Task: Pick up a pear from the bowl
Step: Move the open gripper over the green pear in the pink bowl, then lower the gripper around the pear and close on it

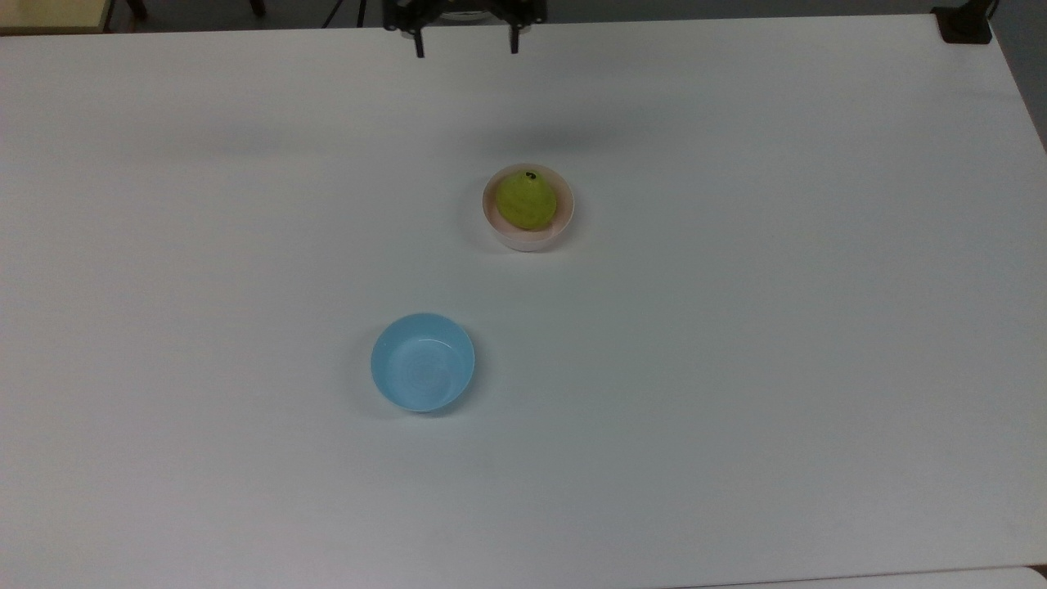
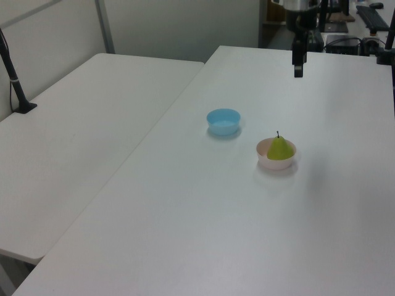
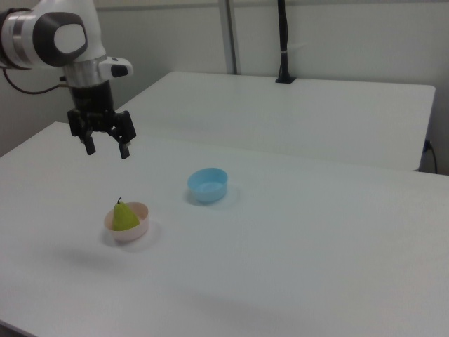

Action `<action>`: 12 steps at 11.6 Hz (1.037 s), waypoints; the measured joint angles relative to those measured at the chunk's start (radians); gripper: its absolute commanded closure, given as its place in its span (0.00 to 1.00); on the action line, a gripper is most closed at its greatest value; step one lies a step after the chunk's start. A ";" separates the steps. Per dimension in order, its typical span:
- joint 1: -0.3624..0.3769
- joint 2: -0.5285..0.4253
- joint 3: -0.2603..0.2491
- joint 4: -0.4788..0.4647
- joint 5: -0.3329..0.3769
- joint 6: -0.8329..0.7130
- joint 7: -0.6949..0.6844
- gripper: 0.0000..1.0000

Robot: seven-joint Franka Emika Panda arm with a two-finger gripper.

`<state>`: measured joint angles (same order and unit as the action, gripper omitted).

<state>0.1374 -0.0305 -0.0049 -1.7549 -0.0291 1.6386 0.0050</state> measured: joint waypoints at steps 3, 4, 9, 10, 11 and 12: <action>0.067 0.009 0.003 -0.079 0.000 0.113 -0.039 0.00; 0.081 0.018 0.003 -0.114 0.000 0.158 -0.076 0.00; 0.088 0.126 0.004 -0.150 -0.002 0.254 -0.217 0.00; 0.088 0.152 0.005 -0.150 -0.003 0.272 -0.221 0.04; 0.089 0.178 0.008 -0.151 -0.010 0.286 -0.227 0.06; 0.089 0.201 0.015 -0.151 -0.026 0.298 -0.229 0.16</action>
<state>0.2265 0.1707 0.0103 -1.9057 -0.0552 1.9371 -0.2243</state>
